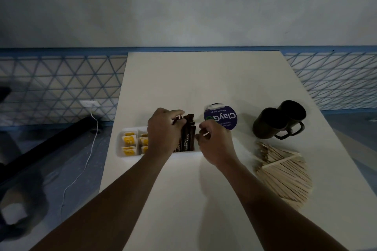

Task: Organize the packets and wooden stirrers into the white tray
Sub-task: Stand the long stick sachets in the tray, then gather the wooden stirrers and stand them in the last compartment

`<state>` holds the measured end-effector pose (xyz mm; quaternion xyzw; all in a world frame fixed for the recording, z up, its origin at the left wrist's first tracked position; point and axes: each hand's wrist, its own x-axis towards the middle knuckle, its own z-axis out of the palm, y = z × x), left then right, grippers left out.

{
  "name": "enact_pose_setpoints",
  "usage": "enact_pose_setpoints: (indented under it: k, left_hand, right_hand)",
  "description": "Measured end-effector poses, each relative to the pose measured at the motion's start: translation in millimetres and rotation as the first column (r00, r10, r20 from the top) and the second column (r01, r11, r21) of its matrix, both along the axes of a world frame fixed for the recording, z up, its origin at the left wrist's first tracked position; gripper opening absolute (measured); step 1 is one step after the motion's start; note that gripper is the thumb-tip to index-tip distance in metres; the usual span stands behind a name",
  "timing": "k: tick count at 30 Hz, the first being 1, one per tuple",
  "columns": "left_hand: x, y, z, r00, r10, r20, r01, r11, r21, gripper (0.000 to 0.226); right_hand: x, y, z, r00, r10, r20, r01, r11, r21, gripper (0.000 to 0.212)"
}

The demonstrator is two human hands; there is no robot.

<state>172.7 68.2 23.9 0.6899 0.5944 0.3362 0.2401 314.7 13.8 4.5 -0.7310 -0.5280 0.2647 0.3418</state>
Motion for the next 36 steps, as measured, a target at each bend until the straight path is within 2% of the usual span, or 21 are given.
enact_pose_setpoints:
  k: [4, 8, 12, 15, 21, 25, 30, 36]
  left_hand:
    - [25, -10, 13, 0.999, 0.05, 0.022, -0.052, 0.995, 0.088, 0.023]
    - [58, -27, 20, 0.997, 0.003, 0.074, -0.009, 0.997, 0.073, 0.015]
    - [101, -51, 10, 0.986, -0.128, 0.103, 0.134, 0.99, -0.05, 0.013]
    - [127, -73, -6, 0.972, -0.225, 0.064, 0.233, 0.955, -0.185, 0.016]
    - [168, -115, -25, 0.899, -0.437, 0.021, 0.419, 0.845, -0.332, 0.021]
    - [190, -133, -33, 0.823, -0.562, -0.079, 0.499, 0.782, -0.373, 0.043]
    - [212, -146, -40, 0.722, -0.672, -0.165, 0.594, 0.724, -0.352, 0.054]
    - [221, -153, -54, 0.629, -0.717, -0.302, 0.583, 0.691, -0.427, 0.066]
  right_hand:
    - [33, -13, 6, 0.999, 0.026, 0.045, -0.027, 1.0, 0.004, 0.016]
    - [68, -31, 9, 0.992, 0.049, 0.113, -0.045, 0.998, -0.033, 0.013]
    - [115, -55, 2, 0.991, 0.03, 0.132, -0.016, 0.995, -0.103, 0.01]
    - [150, -76, -2, 0.97, 0.033, 0.24, 0.003, 0.989, -0.145, 0.011]
    - [208, -110, -14, 0.883, 0.117, 0.454, 0.009, 0.964, -0.265, 0.032]
    - [231, -120, -20, 0.837, 0.224, 0.499, -0.048, 0.939, -0.34, 0.04]
    - [244, -127, -29, 0.818, 0.239, 0.524, -0.043, 0.933, -0.358, 0.038]
    - [248, -126, -33, 0.822, 0.228, 0.522, -0.037, 0.936, -0.35, 0.022]
